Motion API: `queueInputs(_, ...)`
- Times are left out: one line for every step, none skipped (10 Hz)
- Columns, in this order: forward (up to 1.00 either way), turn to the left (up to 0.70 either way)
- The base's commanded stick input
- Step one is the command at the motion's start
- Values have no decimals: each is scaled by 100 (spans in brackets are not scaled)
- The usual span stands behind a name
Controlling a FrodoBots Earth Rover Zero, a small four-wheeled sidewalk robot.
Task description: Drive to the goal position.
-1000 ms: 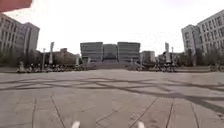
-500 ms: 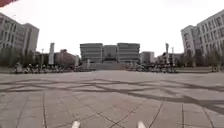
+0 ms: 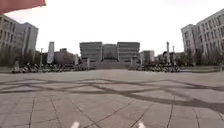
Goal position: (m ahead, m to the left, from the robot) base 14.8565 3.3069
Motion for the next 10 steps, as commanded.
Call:
queueInputs(60, 0)
queueInputs(60, 0)
queueInputs(60, 0)
queueInputs(60, 0)
queueInputs(60, 0)
queueInputs(60, 0)
queueInputs(60, 0)
queueInputs(60, 0)
queueInputs(60, 0)
queueInputs(60, 0)
